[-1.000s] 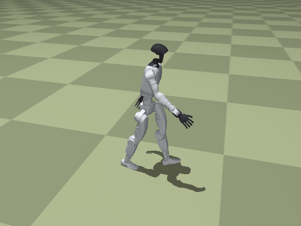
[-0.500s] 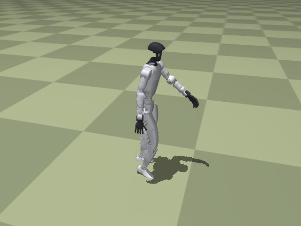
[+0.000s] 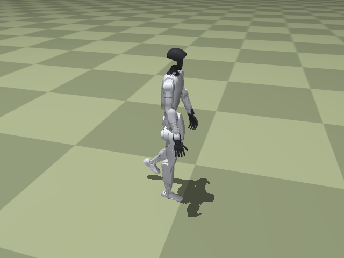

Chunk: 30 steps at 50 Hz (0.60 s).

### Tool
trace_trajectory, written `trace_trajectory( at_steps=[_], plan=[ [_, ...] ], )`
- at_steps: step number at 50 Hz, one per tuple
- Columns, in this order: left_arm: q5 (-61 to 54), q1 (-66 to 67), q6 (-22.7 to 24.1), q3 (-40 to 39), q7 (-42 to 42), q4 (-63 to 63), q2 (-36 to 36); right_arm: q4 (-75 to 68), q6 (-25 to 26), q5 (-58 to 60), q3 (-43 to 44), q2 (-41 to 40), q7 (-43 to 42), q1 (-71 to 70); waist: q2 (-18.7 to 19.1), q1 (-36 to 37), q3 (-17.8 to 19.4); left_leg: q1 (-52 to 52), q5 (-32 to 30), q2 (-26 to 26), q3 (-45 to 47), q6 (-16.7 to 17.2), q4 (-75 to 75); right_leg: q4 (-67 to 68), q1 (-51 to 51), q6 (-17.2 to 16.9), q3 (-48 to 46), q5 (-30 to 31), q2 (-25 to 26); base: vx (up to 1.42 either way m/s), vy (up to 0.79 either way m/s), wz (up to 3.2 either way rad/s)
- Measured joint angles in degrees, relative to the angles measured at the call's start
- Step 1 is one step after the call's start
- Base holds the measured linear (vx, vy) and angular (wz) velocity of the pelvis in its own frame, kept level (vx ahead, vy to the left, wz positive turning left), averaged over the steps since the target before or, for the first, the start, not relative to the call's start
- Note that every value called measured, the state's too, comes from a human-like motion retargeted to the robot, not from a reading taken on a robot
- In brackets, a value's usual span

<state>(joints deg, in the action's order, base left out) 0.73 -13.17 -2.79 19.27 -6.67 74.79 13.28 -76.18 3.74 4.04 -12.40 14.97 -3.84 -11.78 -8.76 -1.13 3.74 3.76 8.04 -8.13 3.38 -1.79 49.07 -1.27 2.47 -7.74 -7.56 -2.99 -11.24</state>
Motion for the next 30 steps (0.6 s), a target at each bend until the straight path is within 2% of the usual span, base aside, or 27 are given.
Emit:
trace_trajectory(
  at_steps=[4,7,10,13,19,22,25,27,30],
  plan=[
    [2.4,8.3,-2.7,-4.5,-1.9,9.8,-0.2,1.9,0.2,3.3,-0.6,2.2,-1.3,-7.9,-1.6,5.6,1.0,7.8,7.0,2.3,7.0,-4.7,5.6,1.7,-1.6,0.0,3.2,-2.5,0.3,0.53,-0.14,-0.75],
    [2.4,14.6,-3.3,-6.3,-3.0,12.5,0.9,4.4,-0.2,4.1,-1.5,3.9,-2.0,-13.6,-2.6,10.3,2.6,10.9,9.5,2.3,9.7,-5.9,0.4,2.7,-3.0,-0.1,6.3,-3.9,0.7,0.49,-0.08,-1.01],
    [0.0,20.8,-2.9,-6.4,-3.3,11.3,2.1,8.0,-0.8,3.6,-2.1,5.6,-3.3,-18.4,-2.7,14.7,4.4,12.2,7.7,1.8,10.5,-5.2,-11.4,3.3,-4.7,-0.2,9.2,-4.9,1.7,0.48,-0.02,-0.99],
    [-3.8,25.5,-1.8,-6.0,-3.1,7.8,2.9,12.5,-1.6,2.7,-1.9,7.0,-4.7,-21.8,-1.1,18.2,6.3,11.1,3.8,3.3,11.3,-3.5,-27.6,3.4,-7.2,-0.7,11.5,-5.8,4.2,0.50,0.03,-0.86],
    [-6.9,29.5,0.7,-6.7,-4.8,1.3,2.7,21.2,-4.4,1.1,0.0,7.3,-5.3,-23.3,3.5,21.3,9.3,8.9,-1.2,7.5,15.3,3.4,-52.1,2.8,-14.8,-1.8,13.9,-8.1,9.4,0.56,0.09,-0.48],
    [-6.3,28.5,1.6,-6.8,-6.2,-0.2,2.5,23.1,-5.4,0.9,0.7,5.9,-4.4,-21.3,3.4,21.5,9.1,9.6,-1.4,7.7,15.5,5.3,-54.1,3.4,-17.0,-2.0,14.6,-8.8,9.7,0.61,0.13,-0.15],
    [-6.0,25.2,2.2,-6.4,-6.9,0.2,2.5,22.2,-5.6,1.4,1.1,3.5,-3.5,-17.6,2.7,21.4,7.8,8.4,-2.9,7.3,14.6,5.0,-54.1,6.1,-17.9,-1.8,15.6,-8.1,10.0,0.65,0.15,-0.09],
    [-5.7,21.8,2.7,-6.0,-6.8,1.8,2.5,19.9,-5.6,1.7,1.2,1.4,-3.4,-14.4,2.4,21.1,6.6,6.3,-2.7,7.2,14.2,4.4,-54.0,10.0,-17.7,-1.9,16.2,-5.6,10.5,0.68,0.17,-0.01],
    [-4.3,15.1,3.2,-5.2,-5.4,5.6,2.5,14.7,-5.3,1.8,1.3,-1.8,-3.6,-9.0,2.5,19.9,4.5,3.0,0.9,7.8,13.3,3.5,-52.6,20.8,-14.9,-2.3,16.4,1.3,12.1,0.69,0.19,0.11]
  ],
)
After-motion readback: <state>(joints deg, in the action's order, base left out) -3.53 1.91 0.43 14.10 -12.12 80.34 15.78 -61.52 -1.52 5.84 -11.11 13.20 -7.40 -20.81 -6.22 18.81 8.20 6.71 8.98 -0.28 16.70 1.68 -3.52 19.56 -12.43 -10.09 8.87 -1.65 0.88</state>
